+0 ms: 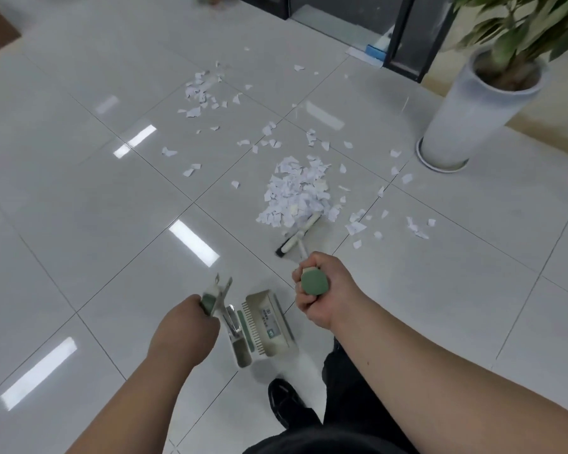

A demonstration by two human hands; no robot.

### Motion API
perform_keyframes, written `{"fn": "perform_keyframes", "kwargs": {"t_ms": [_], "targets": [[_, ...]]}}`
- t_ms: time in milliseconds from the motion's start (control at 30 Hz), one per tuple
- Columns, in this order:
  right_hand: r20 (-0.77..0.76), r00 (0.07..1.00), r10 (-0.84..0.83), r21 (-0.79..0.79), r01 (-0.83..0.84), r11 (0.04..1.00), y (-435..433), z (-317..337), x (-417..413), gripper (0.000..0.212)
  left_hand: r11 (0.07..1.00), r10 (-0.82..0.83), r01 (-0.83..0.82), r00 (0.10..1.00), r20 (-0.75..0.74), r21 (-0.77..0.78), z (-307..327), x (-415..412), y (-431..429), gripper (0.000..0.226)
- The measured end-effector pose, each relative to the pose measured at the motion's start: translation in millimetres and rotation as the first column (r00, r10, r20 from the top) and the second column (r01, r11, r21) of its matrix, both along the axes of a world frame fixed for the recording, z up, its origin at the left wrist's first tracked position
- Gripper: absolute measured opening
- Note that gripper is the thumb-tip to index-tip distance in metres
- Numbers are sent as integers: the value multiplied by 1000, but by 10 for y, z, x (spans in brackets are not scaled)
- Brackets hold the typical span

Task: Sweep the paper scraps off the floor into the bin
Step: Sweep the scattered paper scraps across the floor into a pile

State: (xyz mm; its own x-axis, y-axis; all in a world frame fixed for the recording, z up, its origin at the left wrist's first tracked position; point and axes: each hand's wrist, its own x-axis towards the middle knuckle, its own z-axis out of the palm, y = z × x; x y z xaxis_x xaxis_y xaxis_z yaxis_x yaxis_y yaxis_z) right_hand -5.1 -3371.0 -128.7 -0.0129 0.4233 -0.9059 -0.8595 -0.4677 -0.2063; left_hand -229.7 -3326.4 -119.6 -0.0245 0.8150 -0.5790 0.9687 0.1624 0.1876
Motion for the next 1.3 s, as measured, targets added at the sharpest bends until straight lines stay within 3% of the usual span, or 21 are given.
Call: {"fn": "perform_keyframes", "kwargs": {"t_ms": [167, 300, 567, 933, 1133, 1300], "targets": [[-10, 1000, 16, 53, -16, 998, 387, -43, 781, 12, 999, 49, -49, 999, -11, -9, 58, 500, 332, 10], [14, 997, 81, 61, -82, 995, 394, 286, 1445, 13, 1000, -2, 1, 999, -34, -26, 154, 1080, 576, 11], [234, 954, 187, -113, -165, 980, -30, 700, 2508, 12, 986, -167, 167, 985, -34, -4, 180, 2120, 950, 10], [527, 794, 302, -372, -104, 923, -429, 88, 3202, 12, 920, -388, 387, 922, 6, 55, 93, 2910, 1268, 8], [515, 791, 332, -412, -111, 904, -192, -234, 3352, 16, 902, -429, 427, 903, 18, 55, 77, 2875, 1571, 7], [420, 807, 415, -424, -229, 876, 371, -306, 2645, 13, 916, -401, 400, 915, 38, 24, 52, 2569, 2056, 7]]}}
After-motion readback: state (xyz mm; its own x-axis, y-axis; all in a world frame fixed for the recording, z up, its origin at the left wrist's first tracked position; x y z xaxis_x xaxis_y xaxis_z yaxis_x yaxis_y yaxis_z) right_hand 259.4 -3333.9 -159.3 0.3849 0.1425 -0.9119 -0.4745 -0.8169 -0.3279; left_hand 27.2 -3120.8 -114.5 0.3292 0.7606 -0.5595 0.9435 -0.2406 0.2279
